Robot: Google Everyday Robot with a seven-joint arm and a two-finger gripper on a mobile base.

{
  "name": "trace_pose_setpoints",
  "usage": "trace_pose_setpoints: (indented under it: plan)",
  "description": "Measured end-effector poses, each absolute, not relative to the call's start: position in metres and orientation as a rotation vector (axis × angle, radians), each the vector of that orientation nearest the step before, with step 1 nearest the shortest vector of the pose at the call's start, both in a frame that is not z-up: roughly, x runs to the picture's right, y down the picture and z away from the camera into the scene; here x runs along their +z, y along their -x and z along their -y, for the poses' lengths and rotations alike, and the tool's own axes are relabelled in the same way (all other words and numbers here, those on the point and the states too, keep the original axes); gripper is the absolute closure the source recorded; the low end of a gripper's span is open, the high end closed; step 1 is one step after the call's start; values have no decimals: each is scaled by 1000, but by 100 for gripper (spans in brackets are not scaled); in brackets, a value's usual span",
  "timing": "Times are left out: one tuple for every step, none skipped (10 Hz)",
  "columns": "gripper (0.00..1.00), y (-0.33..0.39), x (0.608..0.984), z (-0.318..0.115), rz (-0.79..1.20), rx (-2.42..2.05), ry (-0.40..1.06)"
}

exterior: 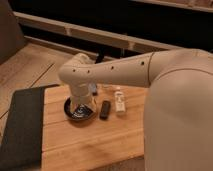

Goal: Place the white sponge in the ceramic bowl

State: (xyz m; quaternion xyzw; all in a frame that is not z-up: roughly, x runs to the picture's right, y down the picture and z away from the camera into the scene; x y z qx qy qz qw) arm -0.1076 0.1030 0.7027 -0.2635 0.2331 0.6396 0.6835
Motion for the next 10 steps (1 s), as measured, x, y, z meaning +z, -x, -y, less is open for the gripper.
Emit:
trace_pose_setpoints:
  plan:
    - [35,108,703,-103,-523,1434,591]
    - [35,108,703,-103,-523,1434,591]
    - [35,108,703,-103,-523,1434,591]
    - [35,108,703,-103,-523,1434,591]
    - [35,108,703,-103,-523,1434,591]
    - [35,108,703,-103,-523,1434,591]
    - [35,108,703,-103,-523,1434,591]
    - [35,108,703,-103,-523,1434,591]
    - [35,108,703,-103,-523,1434,591]
    - [35,108,703,-103,-523,1434,591]
